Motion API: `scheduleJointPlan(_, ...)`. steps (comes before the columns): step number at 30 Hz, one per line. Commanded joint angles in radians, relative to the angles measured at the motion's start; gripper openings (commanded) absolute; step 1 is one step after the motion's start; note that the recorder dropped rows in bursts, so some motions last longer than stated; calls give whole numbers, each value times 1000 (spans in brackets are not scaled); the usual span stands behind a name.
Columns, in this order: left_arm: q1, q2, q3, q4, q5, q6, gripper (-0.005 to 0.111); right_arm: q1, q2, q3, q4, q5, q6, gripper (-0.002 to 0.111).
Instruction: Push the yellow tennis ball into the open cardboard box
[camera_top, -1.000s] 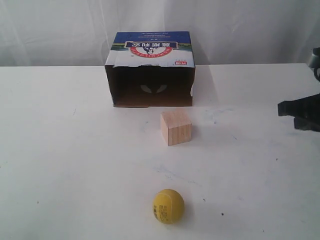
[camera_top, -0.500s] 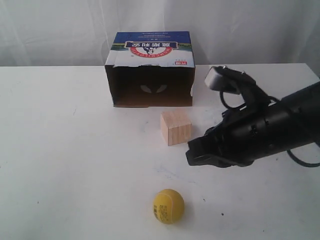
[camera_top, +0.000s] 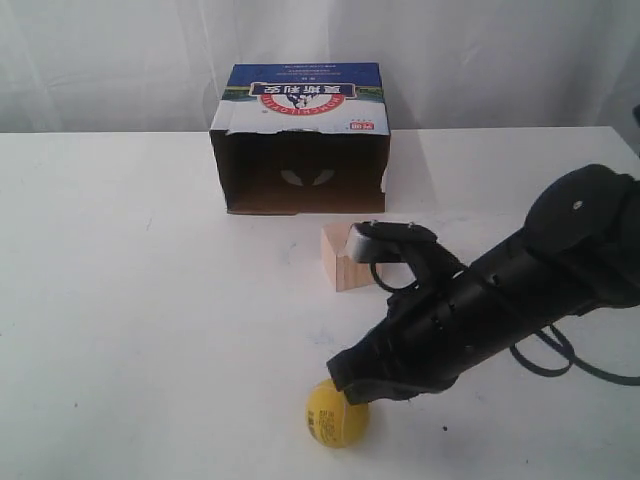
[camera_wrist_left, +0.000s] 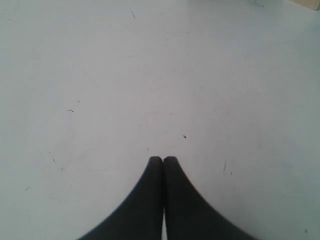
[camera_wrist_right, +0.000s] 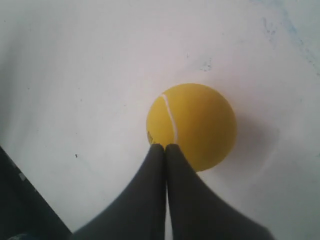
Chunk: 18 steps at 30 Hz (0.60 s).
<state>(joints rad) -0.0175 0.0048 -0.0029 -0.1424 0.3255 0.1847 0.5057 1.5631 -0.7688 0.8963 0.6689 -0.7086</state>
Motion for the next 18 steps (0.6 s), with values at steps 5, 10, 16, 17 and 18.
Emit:
scheduleJointPlan(5,-7,-5,3,-7,27,-1,0,34,53,4,20,-70,-15,0)
scheduleJointPlan(10,-7,-5,3,-7,27,-1,0,34,84,2,78,-108,-25,0)
scheduleJointPlan(16,-7,-5,3,-7,27,-1,0,34,125,0,113,-118,-52,0)
scheduleJointPlan(17,-7,-5,3,-7,27,-1,0,34,128,0,119,-118,-54,0)
scheduleJointPlan(18,-7,-5,3,-7,27,-1,0,34,131,-3,121,-118,-54,0)
